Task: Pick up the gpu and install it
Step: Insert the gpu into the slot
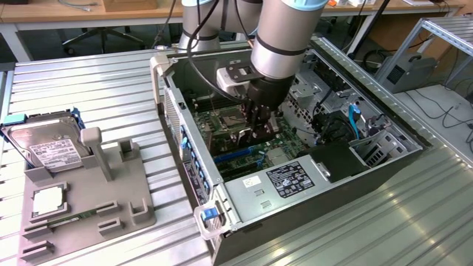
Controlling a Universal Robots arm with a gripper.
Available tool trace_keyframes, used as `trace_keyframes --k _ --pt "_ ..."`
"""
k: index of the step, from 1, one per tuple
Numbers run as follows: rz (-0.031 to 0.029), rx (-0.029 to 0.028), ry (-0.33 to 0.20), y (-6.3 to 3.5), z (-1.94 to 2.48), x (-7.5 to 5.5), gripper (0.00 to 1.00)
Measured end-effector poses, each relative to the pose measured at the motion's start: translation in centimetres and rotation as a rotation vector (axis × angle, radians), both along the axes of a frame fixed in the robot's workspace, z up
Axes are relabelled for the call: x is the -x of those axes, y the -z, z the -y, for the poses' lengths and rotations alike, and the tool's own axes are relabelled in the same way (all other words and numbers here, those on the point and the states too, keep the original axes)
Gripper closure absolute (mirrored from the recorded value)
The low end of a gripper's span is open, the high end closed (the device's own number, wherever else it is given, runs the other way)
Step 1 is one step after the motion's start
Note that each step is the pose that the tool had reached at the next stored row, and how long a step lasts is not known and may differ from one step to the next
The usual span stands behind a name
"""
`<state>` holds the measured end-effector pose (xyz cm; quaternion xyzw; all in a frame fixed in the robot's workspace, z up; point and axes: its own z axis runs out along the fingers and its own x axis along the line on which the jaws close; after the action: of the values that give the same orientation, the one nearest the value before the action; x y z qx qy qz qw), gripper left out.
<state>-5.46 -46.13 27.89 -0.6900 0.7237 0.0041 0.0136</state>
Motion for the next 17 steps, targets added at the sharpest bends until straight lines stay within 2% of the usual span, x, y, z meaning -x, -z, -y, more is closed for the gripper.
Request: trace_keyframes --k 17 --pt "0.0000 0.0001 -0.006 0.01 0.00 0.72 0.73"
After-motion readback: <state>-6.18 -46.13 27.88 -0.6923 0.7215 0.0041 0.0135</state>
